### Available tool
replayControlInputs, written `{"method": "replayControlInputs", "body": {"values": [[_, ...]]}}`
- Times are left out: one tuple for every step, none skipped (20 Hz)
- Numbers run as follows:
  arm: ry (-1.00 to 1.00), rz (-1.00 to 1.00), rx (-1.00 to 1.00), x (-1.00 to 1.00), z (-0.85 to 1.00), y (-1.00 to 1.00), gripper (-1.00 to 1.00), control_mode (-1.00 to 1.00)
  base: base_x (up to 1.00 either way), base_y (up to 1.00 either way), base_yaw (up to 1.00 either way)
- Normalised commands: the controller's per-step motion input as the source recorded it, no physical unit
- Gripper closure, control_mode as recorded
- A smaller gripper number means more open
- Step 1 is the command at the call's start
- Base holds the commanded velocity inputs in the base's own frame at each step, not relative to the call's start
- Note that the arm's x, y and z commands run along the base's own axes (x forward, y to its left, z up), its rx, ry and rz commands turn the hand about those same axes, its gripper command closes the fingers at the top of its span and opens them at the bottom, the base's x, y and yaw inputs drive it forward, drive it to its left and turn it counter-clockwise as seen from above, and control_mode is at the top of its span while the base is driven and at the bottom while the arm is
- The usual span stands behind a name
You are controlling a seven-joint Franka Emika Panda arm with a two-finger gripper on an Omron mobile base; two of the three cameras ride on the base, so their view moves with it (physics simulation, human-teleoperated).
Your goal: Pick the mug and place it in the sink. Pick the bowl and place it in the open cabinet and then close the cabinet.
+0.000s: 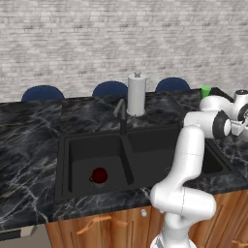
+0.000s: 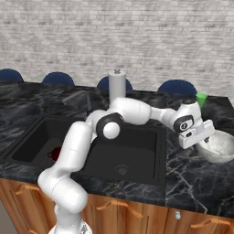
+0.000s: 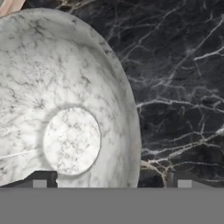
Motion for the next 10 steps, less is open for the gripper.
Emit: {"method": "replayControlInputs", "body": {"values": [[0.0,-0.05,0.0,0.09,-0.28,-0.07,-1.0,-1.0,0.0,0.0,0.0],[0.0,-0.04,0.0,0.06,-0.31,-0.01,-1.0,-1.0,0.0,0.0,0.0],[0.0,-0.04,0.0,0.11,-0.32,-0.03,-1.0,-1.0,0.0,0.0,0.0],[0.0,-0.03,0.0,0.04,-0.36,0.0,-1.0,-1.0,0.0,0.0,0.0],[0.0,-0.03,0.0,0.03,-0.38,0.0,-1.0,-1.0,0.0,0.0,0.0],[0.0,-0.01,0.0,0.0,-0.45,0.0,-1.0,-1.0,0.0,0.0,0.0],[0.03,0.0,0.0,0.01,-0.61,0.02,1.0,-1.0,0.0,0.0,0.0],[0.05,0.0,-0.02,0.0,-0.64,0.21,1.0,-1.0,0.0,0.0,0.0],[0.04,0.0,0.0,0.0,-0.37,0.14,1.0,-1.0,0.0,0.0,0.0],[0.03,0.0,0.0,-0.14,-0.21,0.02,1.0,-1.0,0.0,0.0,0.0]]}}
